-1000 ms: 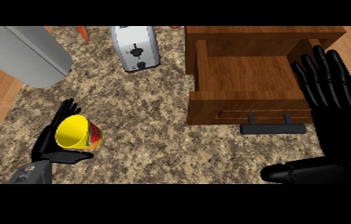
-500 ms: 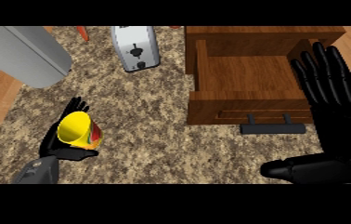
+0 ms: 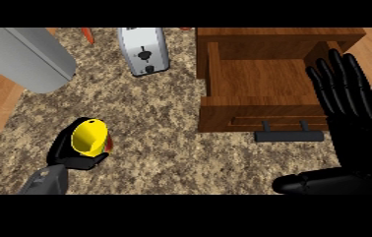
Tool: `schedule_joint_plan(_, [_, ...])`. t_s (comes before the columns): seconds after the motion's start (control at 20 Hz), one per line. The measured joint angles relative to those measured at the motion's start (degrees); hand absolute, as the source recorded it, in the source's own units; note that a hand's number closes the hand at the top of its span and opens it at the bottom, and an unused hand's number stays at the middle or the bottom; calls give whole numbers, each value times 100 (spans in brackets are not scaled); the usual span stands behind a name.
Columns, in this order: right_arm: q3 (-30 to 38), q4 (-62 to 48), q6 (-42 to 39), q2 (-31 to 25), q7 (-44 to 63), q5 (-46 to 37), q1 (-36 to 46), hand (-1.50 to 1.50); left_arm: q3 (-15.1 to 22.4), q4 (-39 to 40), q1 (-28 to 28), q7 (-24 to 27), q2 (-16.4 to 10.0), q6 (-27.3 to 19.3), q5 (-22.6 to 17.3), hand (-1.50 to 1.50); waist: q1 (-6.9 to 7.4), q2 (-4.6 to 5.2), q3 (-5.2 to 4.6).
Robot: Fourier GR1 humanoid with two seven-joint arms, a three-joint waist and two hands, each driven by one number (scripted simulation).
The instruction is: Pick up the cup, place it into the drawer and close the drawer
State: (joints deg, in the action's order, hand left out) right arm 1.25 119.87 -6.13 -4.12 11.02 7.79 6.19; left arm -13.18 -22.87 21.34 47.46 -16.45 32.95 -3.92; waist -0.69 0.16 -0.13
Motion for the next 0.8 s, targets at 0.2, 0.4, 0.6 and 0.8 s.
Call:
schedule_joint_plan(0.2, [76, 65, -60, -67, 10, 77, -49, -150, 28, -111, 0, 178, -25, -124, -20, 150, -7, 5, 0])
schedule_joint_plan(0.4, [157, 82, -108, -111, -28, 133, -99, -150, -51, -247, 44, 396, 63, -408, -126, 150, -1, 3, 2])
schedule_joint_plan(0.6, [130, 196, -31, -95, 130, 125, -46, -150, -289, -384, -27, 696, 454, -1142, -315, 150, 27, -6, 5])
schedule_joint_plan(0.8, [151, 195, -64, -107, 114, 148, -104, -150, -392, -739, -135, 865, 729, -1565, -465, 150, 56, -17, 9])
